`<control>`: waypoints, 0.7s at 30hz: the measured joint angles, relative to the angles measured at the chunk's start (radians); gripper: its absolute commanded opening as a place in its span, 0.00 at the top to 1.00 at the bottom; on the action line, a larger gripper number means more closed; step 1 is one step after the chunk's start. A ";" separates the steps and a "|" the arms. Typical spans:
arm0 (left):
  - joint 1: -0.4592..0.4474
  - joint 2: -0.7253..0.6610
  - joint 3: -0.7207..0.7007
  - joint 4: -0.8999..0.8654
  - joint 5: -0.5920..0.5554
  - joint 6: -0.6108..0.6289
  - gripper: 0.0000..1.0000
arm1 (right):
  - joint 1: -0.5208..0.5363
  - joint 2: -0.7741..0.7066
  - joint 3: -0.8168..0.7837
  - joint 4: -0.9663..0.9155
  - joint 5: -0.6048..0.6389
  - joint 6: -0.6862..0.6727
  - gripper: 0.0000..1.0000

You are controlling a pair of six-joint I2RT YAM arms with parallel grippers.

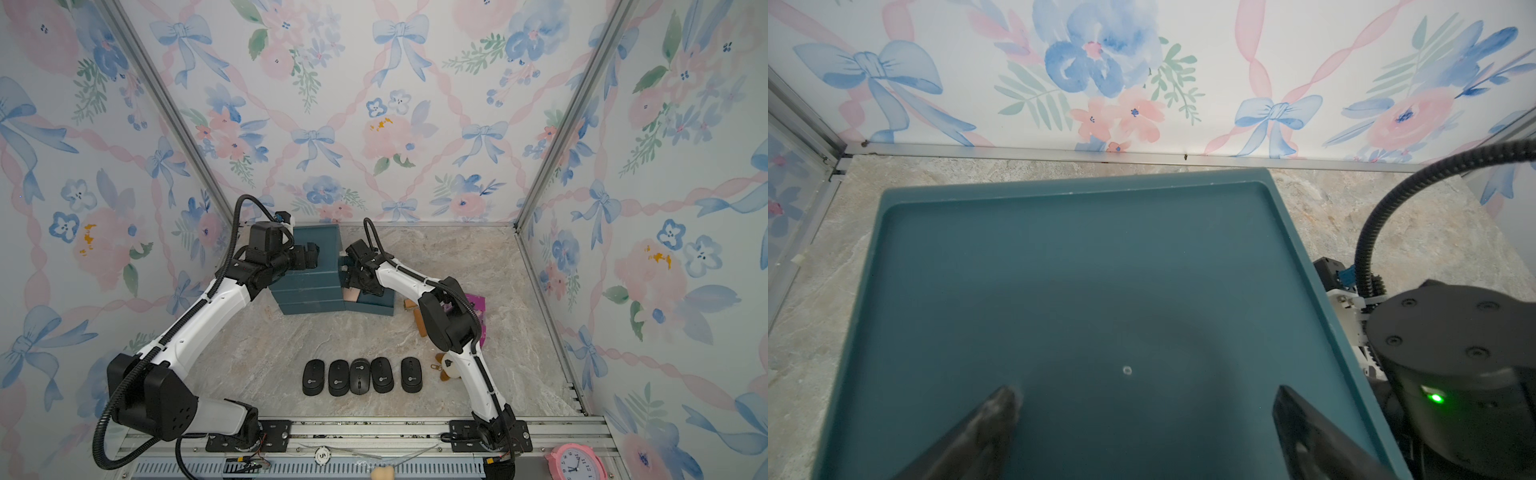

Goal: Take the mice out of the drawer
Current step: Adjust the mouse in the drawer.

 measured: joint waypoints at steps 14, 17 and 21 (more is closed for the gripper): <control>0.000 0.026 0.018 0.012 -0.003 0.000 0.02 | 0.021 0.012 0.019 -0.025 0.079 -0.066 0.19; 0.000 0.026 0.018 0.012 -0.003 -0.001 0.02 | 0.023 -0.010 -0.021 -0.004 0.095 -0.079 0.19; 0.000 0.026 0.018 0.012 -0.003 -0.002 0.02 | 0.018 -0.078 -0.124 0.013 0.116 -0.077 0.20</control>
